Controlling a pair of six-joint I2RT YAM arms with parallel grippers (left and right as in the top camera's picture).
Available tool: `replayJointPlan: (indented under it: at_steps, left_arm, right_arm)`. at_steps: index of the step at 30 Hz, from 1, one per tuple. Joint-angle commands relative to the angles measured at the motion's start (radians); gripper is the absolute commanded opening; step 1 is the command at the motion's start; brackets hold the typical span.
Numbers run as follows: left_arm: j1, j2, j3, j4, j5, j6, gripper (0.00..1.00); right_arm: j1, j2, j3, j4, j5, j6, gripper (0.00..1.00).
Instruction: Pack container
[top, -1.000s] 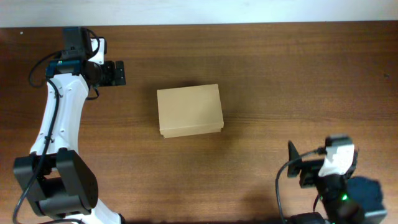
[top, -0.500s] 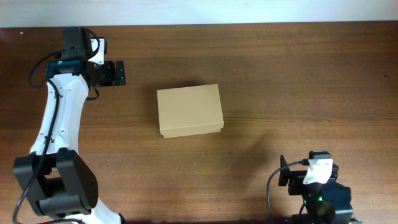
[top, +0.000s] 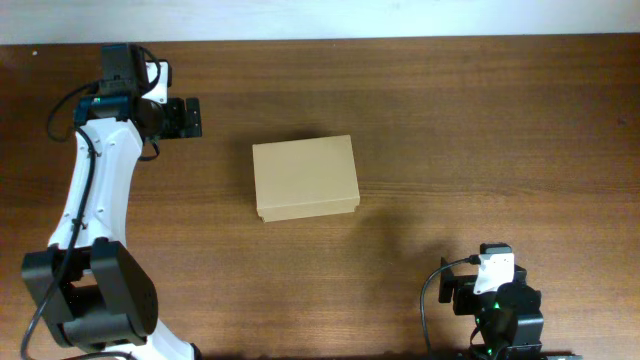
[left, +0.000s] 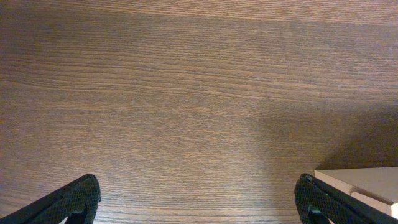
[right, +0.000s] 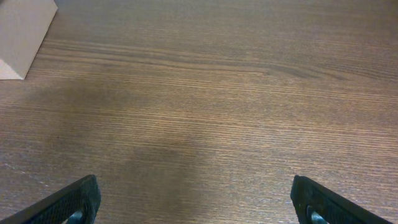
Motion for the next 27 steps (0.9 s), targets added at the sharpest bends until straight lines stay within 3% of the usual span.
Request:
replayJointPlan:
  at_steps: [1,16,21,27]
  left_arm:
    - [0.005,0.011,0.015,0.000,0.000,0.001,1.00]
    - [-0.008,-0.029,0.004,-0.001,0.000,0.001,1.00]
    - [-0.058,-0.203,-0.124,0.000,0.000,0.001,1.00]
    - [-0.124,-0.536,-0.407,-0.001,0.000,0.001,1.00]
  right_arm:
    - [-0.008,-0.011,-0.013,0.001,0.016,0.008,0.99]
    - [-0.008,-0.011,-0.013,0.001,0.016,0.008,0.99]
    - [-0.008,-0.011,-0.013,0.001,0.016,0.008,0.99]
    - [-0.008,-0.011,-0.013,0.001,0.016,0.008,0.99]
